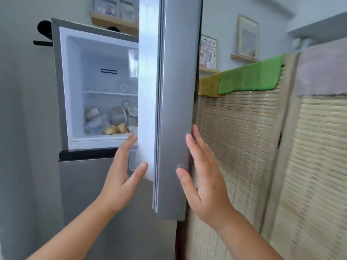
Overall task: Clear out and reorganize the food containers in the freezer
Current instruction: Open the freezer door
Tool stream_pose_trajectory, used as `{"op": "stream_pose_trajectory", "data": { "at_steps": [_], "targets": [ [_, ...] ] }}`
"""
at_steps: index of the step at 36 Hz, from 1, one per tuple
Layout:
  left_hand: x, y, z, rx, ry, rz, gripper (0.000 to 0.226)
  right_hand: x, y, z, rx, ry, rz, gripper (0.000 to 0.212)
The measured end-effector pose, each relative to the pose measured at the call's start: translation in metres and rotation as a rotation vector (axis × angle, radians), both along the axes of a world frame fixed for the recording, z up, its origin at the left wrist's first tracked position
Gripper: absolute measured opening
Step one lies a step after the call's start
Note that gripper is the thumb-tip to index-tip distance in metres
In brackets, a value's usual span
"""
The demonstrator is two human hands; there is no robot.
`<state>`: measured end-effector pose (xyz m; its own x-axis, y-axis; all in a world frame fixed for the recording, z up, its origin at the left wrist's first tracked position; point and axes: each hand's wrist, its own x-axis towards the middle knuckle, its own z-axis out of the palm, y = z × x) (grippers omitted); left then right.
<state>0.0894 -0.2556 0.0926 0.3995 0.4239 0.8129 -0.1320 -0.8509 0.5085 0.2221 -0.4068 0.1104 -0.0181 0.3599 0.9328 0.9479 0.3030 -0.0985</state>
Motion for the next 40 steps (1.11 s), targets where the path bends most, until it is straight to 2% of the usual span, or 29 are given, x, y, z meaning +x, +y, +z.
{"op": "stream_pose_trajectory", "data": {
  "at_steps": [7, 13, 18, 23, 33, 40],
  "targets": [
    [0.031, -0.014, -0.007, 0.060, 0.018, -0.080, 0.069, 0.032, -0.036, -0.009, -0.006, 0.053, -0.135, 0.061],
    [0.056, -0.030, -0.008, 0.217, 0.050, -0.106, 0.065, 0.058, -0.066, -0.013, 0.011, 0.105, -0.248, 0.055],
    [0.081, -0.034, -0.005, 0.319, 0.074, -0.165, 0.059, 0.085, -0.085, -0.013, 0.065, 0.031, -0.554, 0.053],
    [0.105, -0.027, 0.000, 0.368, 0.139, -0.222, 0.060, 0.112, -0.106, -0.009, -0.007, -0.013, -0.784, 0.052],
    [0.154, -0.035, -0.006, 0.429, 0.111, -0.271, 0.058, 0.136, -0.126, -0.008, -0.150, 0.081, -1.128, 0.053],
    [0.181, -0.035, -0.009, 0.521, 0.122, -0.297, 0.061, 0.145, -0.126, -0.010, -0.145, 0.136, -1.184, 0.058]
  ]
}}
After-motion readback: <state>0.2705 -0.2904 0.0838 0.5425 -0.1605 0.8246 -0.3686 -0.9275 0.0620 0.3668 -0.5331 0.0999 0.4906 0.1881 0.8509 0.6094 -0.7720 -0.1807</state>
